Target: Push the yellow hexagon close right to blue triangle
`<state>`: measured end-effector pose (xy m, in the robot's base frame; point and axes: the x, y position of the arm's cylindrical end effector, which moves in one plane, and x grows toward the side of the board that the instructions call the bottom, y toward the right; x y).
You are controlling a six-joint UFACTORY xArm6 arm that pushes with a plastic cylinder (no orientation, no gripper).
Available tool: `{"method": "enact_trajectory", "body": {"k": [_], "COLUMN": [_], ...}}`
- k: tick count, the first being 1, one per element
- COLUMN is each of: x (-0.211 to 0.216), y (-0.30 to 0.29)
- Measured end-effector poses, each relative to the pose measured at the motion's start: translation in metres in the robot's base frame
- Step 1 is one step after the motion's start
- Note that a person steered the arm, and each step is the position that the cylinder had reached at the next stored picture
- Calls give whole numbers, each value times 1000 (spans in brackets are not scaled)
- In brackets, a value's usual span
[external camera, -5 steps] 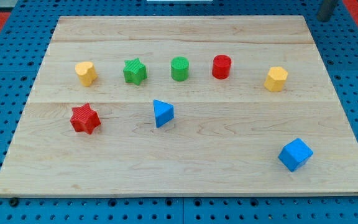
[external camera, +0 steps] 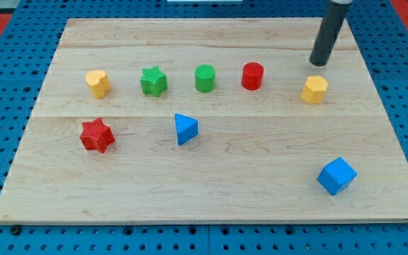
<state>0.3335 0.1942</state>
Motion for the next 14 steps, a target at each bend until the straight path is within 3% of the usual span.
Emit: {"method": "enact_trajectory", "body": {"k": [1, 2, 3, 5, 6, 7, 8, 10, 12, 14], "x": [33, 70, 89, 119, 137, 104, 90, 138, 133, 135], "y": [-2, -47, -29, 64, 12, -85, -125, -56, -151, 4]}}
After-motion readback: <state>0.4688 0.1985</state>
